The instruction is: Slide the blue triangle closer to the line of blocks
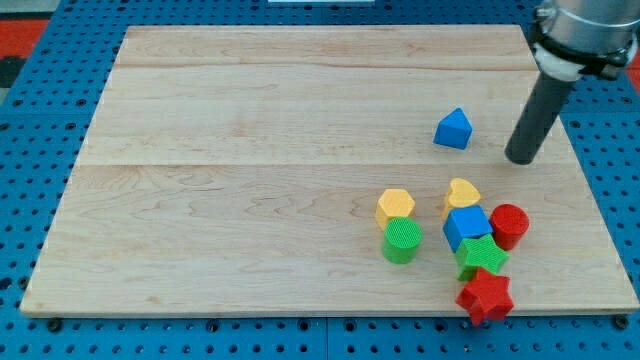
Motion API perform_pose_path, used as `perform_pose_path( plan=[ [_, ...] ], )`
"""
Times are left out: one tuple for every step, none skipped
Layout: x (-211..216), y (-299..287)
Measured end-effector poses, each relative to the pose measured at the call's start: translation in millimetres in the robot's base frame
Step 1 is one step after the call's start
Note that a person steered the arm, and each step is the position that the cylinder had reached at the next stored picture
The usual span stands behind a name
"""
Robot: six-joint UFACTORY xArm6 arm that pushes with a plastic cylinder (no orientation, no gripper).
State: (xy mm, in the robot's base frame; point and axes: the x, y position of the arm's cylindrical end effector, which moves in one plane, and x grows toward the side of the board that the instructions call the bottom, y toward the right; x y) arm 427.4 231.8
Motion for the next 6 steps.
perform_pose_path(
  plan=[
    [-66.5,-20.7],
    [-60.6,-67.1],
    [5.3,-76.3],
    [19.3,-80.4],
    [-1.0,-68.7],
    [-3.8,-60.7]
  ],
)
